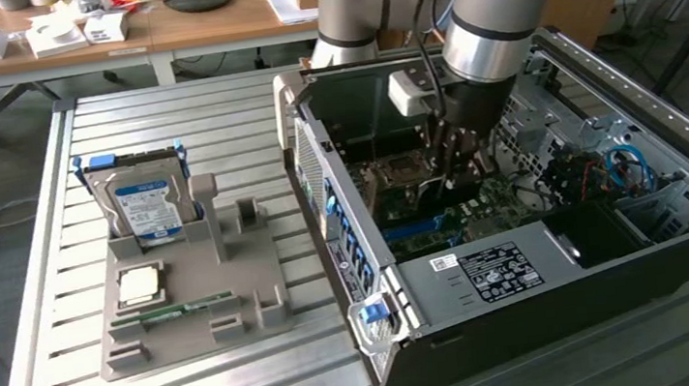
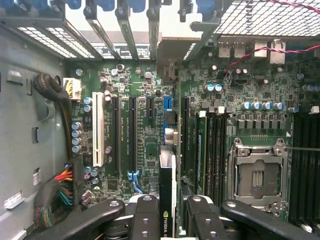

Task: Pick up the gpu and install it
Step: 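Insert the gpu into the slot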

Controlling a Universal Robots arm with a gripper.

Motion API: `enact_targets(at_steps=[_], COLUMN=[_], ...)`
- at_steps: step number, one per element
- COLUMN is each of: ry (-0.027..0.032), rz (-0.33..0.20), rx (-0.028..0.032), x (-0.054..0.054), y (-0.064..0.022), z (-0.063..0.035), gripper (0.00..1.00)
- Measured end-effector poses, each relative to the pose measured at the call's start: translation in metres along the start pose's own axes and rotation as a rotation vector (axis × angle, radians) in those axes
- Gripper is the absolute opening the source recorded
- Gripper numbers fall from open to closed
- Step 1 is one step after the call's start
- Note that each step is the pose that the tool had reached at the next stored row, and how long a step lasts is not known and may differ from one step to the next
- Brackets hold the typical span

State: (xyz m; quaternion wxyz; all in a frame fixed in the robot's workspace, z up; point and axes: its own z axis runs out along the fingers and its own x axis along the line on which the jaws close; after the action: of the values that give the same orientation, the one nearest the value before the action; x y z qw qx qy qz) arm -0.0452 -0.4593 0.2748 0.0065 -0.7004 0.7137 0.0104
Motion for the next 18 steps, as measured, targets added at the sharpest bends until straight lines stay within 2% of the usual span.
enact_targets(at_steps=[6, 18], ry=[0.0008, 0.0022], rz=[0.000, 0.000], rx=[0.0001, 0.0007], x=[0.0003, 0.0029], y=[0.0008, 0.0045], z=[0.0034, 0.0038], gripper=[0.26, 0.26])
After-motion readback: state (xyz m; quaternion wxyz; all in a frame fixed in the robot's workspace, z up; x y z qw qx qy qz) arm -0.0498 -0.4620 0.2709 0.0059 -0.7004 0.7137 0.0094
